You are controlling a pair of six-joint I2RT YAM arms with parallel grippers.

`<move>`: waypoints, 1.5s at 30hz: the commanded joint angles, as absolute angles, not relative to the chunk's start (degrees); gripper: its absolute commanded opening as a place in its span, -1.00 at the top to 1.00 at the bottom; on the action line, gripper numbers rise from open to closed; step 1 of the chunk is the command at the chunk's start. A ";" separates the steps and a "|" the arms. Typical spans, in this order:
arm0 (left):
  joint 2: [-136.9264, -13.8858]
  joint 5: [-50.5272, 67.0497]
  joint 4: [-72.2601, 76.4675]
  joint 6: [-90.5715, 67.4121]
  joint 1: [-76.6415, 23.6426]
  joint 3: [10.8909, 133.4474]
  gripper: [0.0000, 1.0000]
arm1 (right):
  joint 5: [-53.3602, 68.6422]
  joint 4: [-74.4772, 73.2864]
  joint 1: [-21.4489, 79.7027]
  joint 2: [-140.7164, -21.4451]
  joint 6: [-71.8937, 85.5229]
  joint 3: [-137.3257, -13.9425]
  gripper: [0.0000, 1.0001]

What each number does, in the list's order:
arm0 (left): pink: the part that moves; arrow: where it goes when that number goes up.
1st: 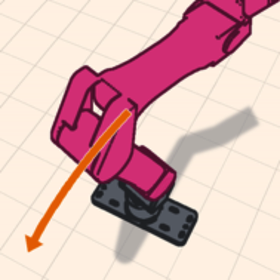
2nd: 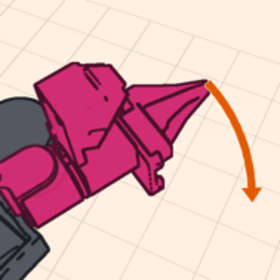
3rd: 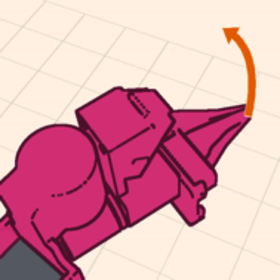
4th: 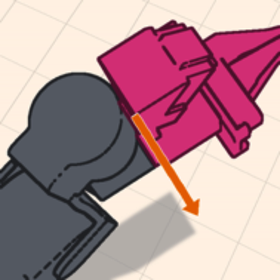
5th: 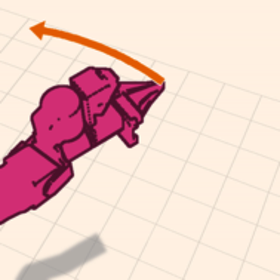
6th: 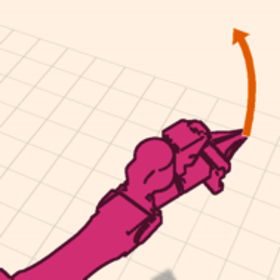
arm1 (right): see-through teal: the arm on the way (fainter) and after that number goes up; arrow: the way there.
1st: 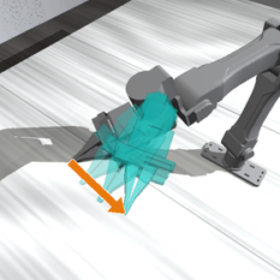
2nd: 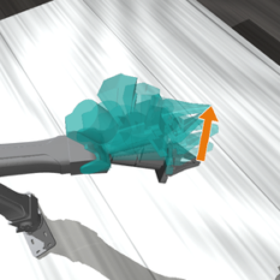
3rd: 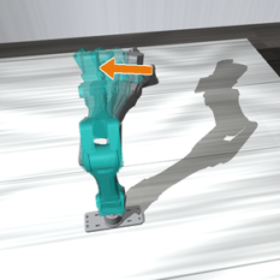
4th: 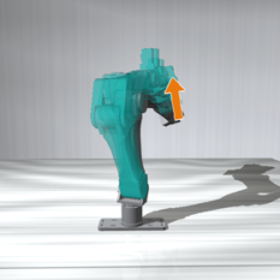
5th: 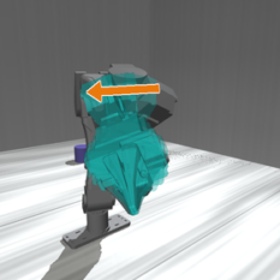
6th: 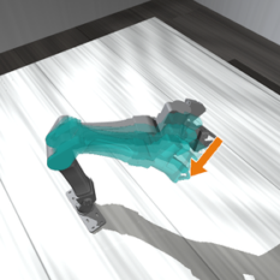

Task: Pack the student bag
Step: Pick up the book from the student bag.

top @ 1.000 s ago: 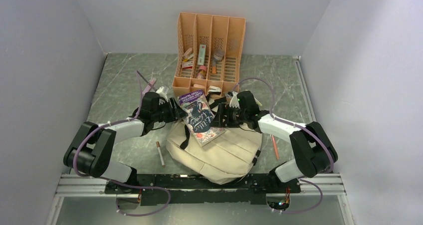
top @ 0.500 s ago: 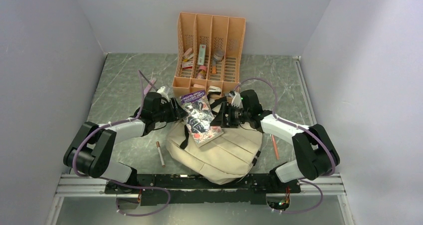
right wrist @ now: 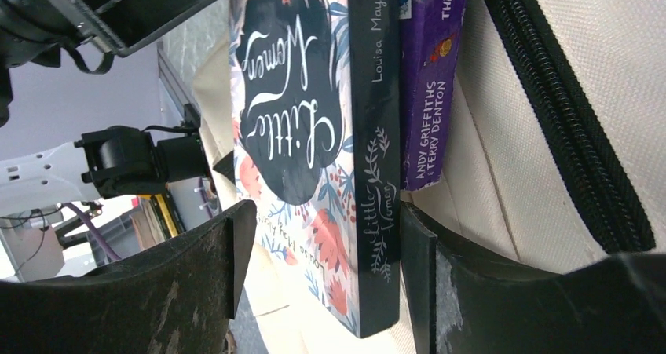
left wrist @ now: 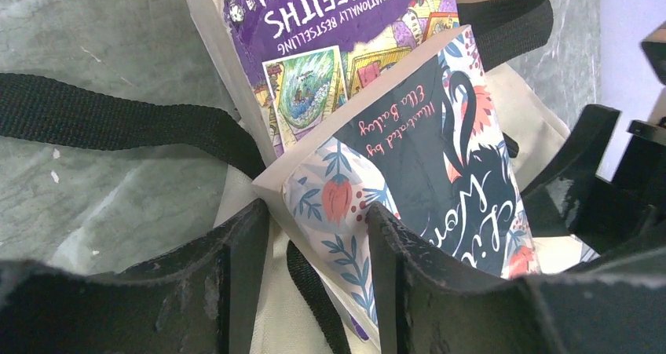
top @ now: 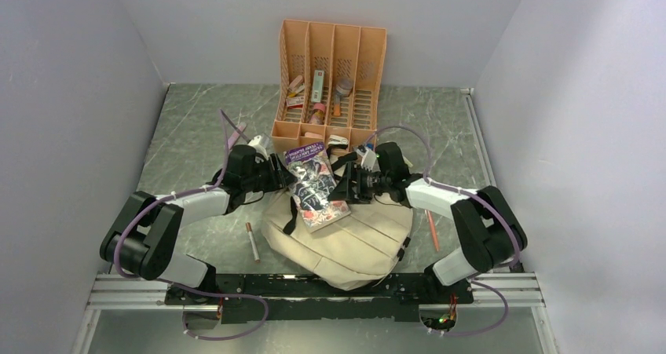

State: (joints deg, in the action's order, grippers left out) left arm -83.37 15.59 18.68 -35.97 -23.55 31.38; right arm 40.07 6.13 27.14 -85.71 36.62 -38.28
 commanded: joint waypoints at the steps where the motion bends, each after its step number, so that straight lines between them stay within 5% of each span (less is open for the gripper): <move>1: -85.73 14.20 14.28 -33.80 -25.81 30.98 -0.03 | 41.24 9.69 27.94 -88.80 37.72 -38.16 -0.36; 8: -85.43 14.41 14.83 -33.53 -26.05 30.74 -0.04 | 45.62 16.65 27.97 -90.92 41.43 -36.27 -0.02; 14: -79.87 12.23 10.21 -32.48 -26.08 33.29 -0.14 | 35.74 5.72 27.78 -83.08 35.60 -39.87 0.42; 19: -73.34 6.12 -0.91 -30.20 -26.02 40.93 -0.40 | 27.61 -4.36 27.11 -76.83 30.74 -44.32 0.80; 23: -68.38 0.20 -8.11 -26.96 -26.01 48.56 -0.84 | 20.24 -8.92 24.84 -70.98 29.67 -46.52 1.00; 35: -67.94 -12.09 -18.49 -18.72 -25.09 60.07 -0.94 | 6.73 -11.69 10.69 -65.04 29.76 -55.32 1.00; 45: -64.47 -6.01 -14.15 -20.12 -21.12 55.17 -0.94 | -10.00 -10.17 6.05 -70.71 27.95 -59.05 1.00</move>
